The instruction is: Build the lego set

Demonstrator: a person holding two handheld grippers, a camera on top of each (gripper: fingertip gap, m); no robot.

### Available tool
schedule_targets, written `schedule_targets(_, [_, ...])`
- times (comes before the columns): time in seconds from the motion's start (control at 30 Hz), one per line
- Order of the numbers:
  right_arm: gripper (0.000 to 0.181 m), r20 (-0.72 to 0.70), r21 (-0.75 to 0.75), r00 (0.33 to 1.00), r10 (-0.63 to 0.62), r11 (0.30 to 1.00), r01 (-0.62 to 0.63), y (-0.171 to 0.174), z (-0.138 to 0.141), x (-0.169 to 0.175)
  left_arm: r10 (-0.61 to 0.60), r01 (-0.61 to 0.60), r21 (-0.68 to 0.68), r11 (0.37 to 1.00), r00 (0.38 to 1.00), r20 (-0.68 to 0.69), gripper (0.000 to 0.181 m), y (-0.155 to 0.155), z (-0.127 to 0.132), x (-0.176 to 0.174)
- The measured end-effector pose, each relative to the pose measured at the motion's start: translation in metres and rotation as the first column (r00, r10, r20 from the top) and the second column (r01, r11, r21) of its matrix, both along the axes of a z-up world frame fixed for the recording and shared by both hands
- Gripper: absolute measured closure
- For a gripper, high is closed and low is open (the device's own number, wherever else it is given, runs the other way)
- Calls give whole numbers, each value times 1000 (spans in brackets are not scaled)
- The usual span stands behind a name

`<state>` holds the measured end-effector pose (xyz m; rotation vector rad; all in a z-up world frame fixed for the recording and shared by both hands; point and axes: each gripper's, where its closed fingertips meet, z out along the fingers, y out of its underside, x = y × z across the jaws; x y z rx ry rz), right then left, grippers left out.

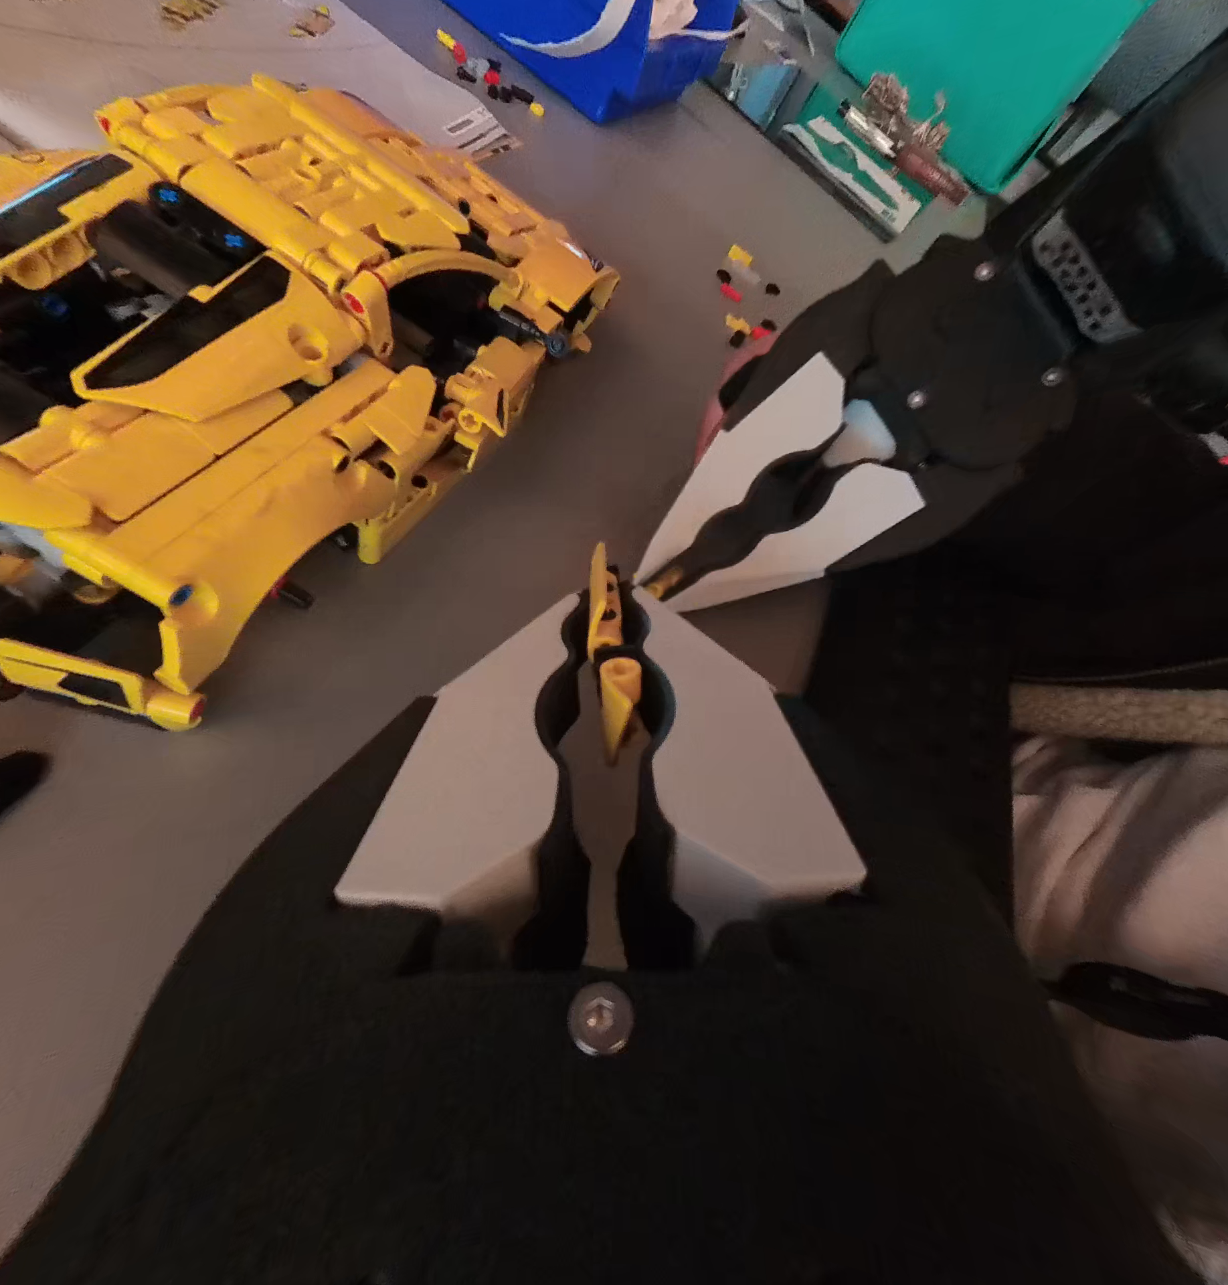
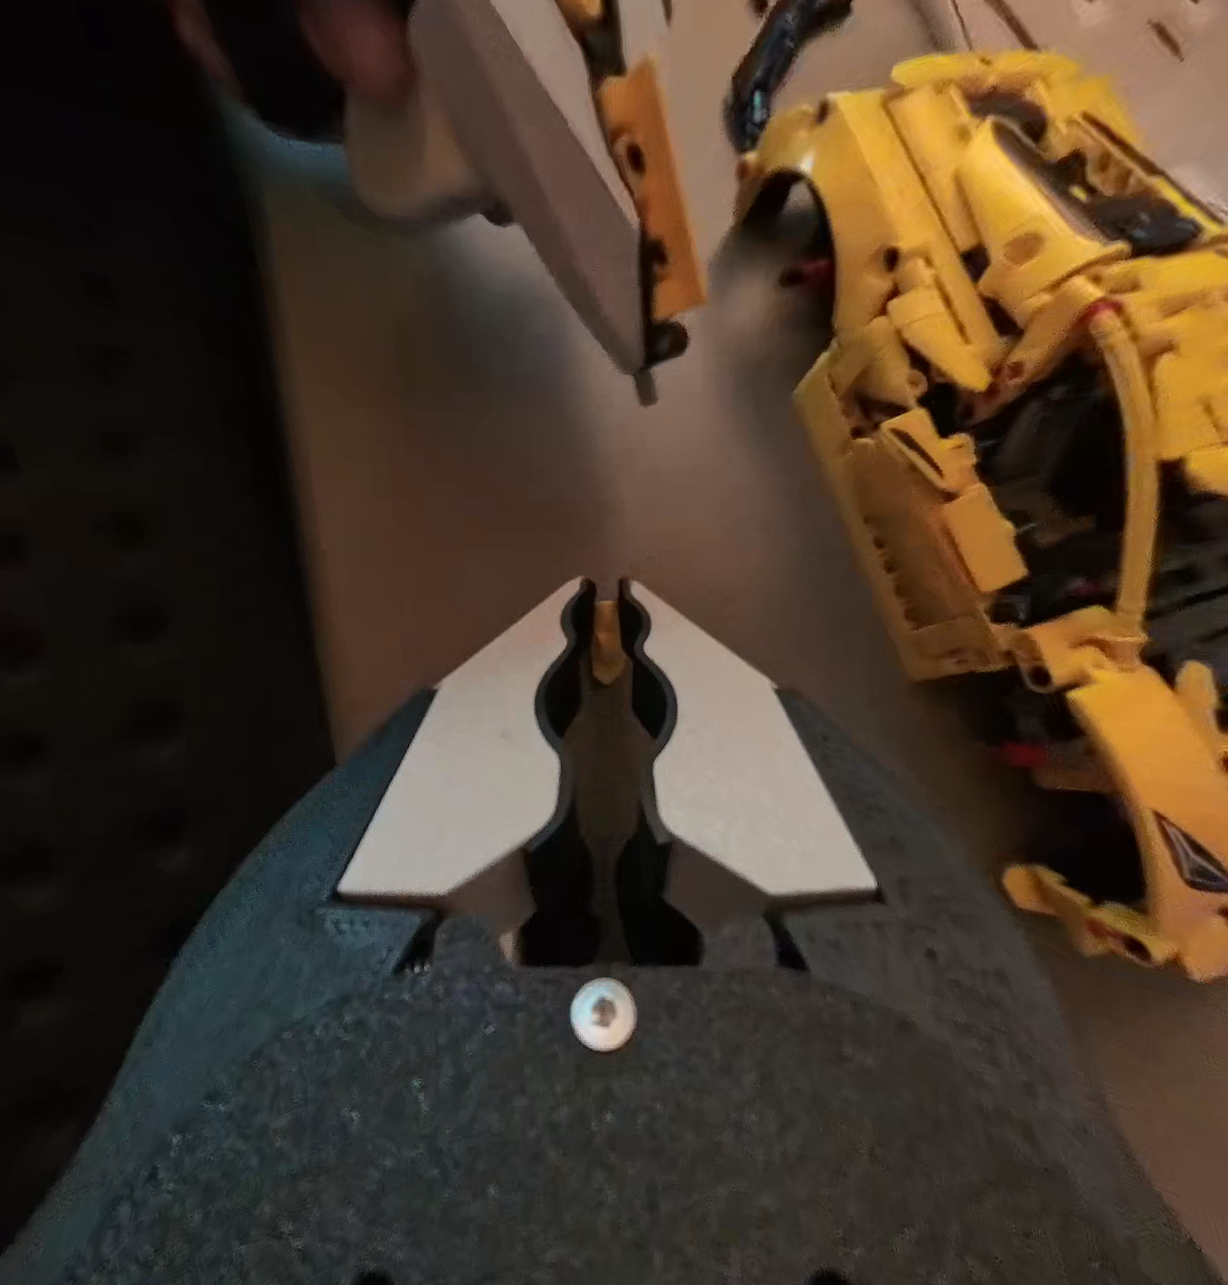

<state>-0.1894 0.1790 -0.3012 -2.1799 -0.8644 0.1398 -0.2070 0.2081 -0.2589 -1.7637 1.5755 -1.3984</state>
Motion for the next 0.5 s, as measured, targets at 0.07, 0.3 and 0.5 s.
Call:
schedule_targets(0.07, [174, -2, -9, 1000, 6, 1000, -6, -1, 1, -1, 1, -1, 2, 1000, 1000, 1, 175, 0, 0, 0])
schedule_targets(0.3, [156, -182, -55, 983, 27, 998, -38, -13, 13, 7, -15, 15, -21, 1000, 1000, 17, 175, -3, 3, -1])
schedule_targets(0.5, [159, -215, -162, 977, 18, 985, -53, -22, 1, 7, -28, 29, -37, 999, 1000, 13, 174, -5, 2, -1])
